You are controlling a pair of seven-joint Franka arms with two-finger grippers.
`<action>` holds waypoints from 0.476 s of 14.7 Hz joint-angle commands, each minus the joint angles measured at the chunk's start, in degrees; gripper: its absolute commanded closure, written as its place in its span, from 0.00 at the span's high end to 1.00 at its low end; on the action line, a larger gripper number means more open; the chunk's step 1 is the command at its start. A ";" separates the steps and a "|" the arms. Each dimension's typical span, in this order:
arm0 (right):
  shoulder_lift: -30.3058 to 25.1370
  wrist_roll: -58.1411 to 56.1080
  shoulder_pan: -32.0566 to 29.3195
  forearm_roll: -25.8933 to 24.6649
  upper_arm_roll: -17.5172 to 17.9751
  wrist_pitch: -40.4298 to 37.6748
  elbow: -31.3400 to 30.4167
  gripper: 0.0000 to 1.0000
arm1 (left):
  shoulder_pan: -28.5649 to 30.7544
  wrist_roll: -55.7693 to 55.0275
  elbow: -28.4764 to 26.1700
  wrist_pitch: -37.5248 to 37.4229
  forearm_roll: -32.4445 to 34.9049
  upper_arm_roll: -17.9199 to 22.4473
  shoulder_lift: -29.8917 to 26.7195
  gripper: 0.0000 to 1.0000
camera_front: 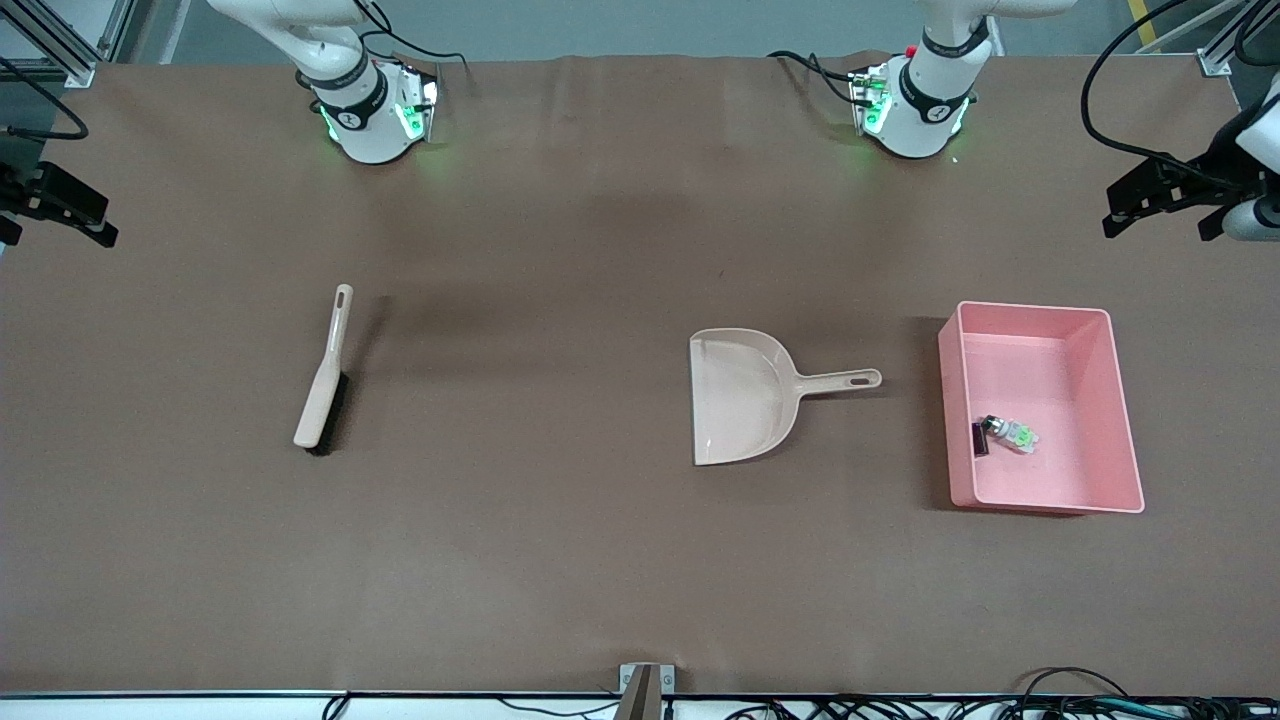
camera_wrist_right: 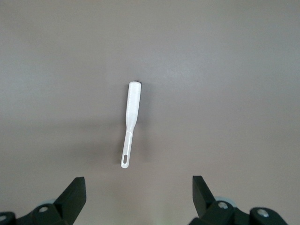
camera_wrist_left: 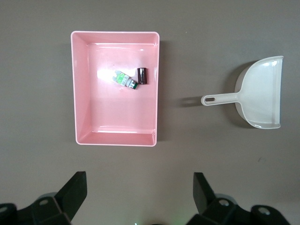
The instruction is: Clean e-waste and dump in bin
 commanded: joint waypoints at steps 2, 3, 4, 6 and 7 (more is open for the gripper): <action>-0.86 0.26 0.02 0.15 -0.15 0.50 -0.74 1.00 | -0.70 -0.38 -1.32 -0.19 -0.17 -1.42 -1.66 1.00; -0.86 0.26 -0.06 0.15 -0.15 0.32 -0.74 1.00 | -0.70 -0.38 -1.24 -0.19 -0.17 -1.86 -1.58 1.00; -0.86 0.26 -0.15 0.06 -0.32 0.24 -0.74 1.00 | -0.70 -0.38 -1.24 -0.19 -0.17 -1.86 -1.58 1.00; -0.95 0.26 -0.15 0.15 -0.32 0.23 -0.74 1.00 | -0.87 -0.46 -1.24 -0.19 -0.17 -1.86 -1.49 1.00; -0.95 0.26 -0.15 0.15 -0.32 0.23 -0.65 1.00 | -0.87 -0.38 -1.24 -0.19 -0.17 -1.78 -1.49 1.00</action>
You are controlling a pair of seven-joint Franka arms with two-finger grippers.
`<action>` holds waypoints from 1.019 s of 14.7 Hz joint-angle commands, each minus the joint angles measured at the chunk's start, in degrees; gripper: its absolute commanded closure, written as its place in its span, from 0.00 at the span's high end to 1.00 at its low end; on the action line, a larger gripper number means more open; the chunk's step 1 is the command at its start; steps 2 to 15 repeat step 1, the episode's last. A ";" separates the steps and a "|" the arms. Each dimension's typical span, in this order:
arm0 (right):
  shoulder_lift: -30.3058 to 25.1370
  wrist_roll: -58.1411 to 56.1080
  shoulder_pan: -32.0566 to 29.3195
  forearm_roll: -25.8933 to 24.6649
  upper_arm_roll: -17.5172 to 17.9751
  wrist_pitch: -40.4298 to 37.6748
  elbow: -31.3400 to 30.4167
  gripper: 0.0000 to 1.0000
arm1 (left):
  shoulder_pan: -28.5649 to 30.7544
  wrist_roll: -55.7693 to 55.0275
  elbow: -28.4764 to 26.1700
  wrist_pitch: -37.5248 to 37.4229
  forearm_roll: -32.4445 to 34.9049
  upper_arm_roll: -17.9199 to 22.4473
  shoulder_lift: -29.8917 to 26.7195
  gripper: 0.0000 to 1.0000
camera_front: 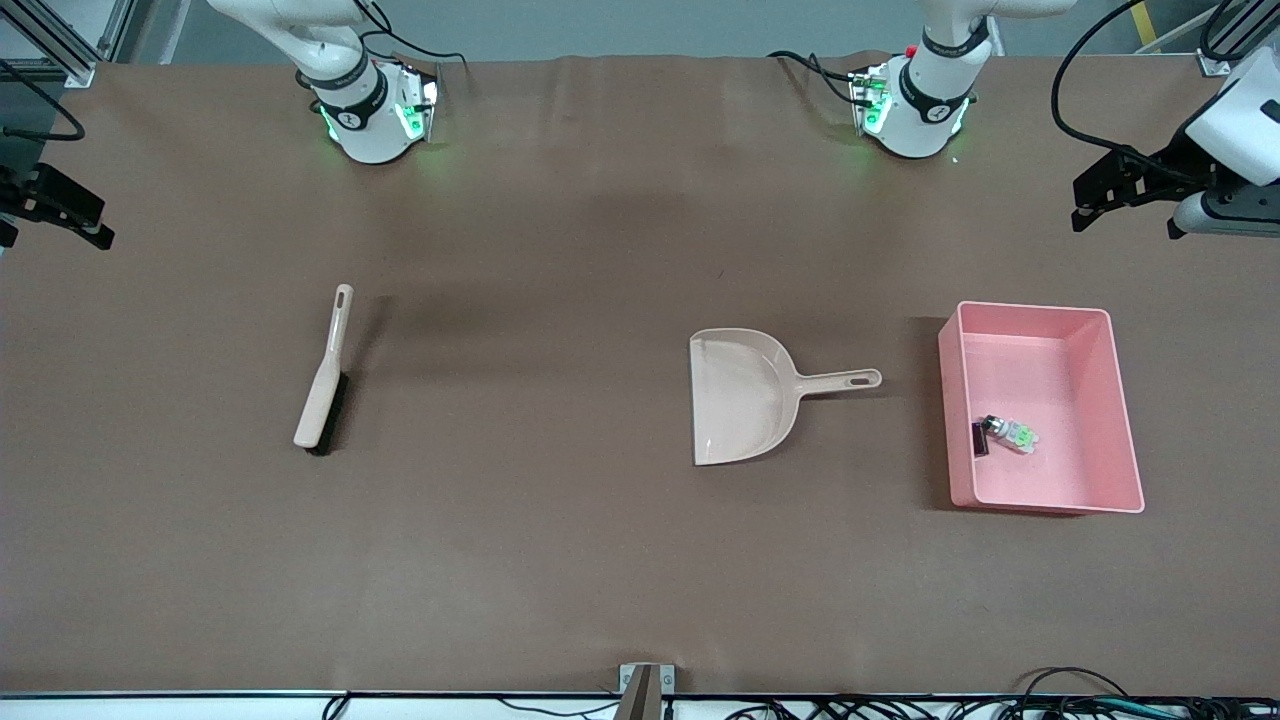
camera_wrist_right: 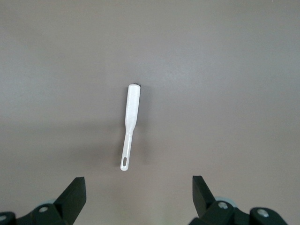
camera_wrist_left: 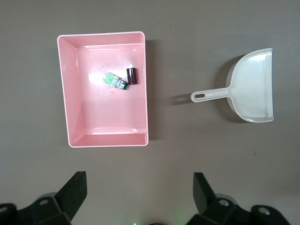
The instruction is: Clean e-waste and dump in bin
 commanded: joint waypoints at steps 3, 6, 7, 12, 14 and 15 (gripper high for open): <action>-0.95 0.26 -0.13 0.15 -0.16 -0.04 -0.65 1.00 | -0.13 -0.34 -0.85 -0.19 -0.17 0.00 -1.29 1.00; -0.95 0.26 -0.13 0.15 -0.16 -0.04 -0.65 1.00 | -0.13 -0.34 -0.85 -0.19 -0.17 0.00 -1.29 1.00; -0.95 0.26 -0.13 0.15 -0.16 -0.04 -0.65 1.00 | -0.13 -0.34 -0.85 -0.19 -0.17 0.00 -1.29 1.00; -0.95 0.26 -0.13 0.15 -0.16 -0.04 -0.65 1.00 | -0.13 -0.34 -0.85 -0.19 -0.17 0.00 -1.29 1.00; -0.95 0.26 -0.13 0.15 -0.16 -0.04 -0.65 1.00 | -0.13 -0.34 -0.85 -0.19 -0.17 0.00 -1.29 1.00; -0.95 0.26 -0.13 0.15 -0.16 -0.04 -0.65 1.00 | -0.13 -0.34 -0.85 -0.19 -0.17 0.00 -1.29 1.00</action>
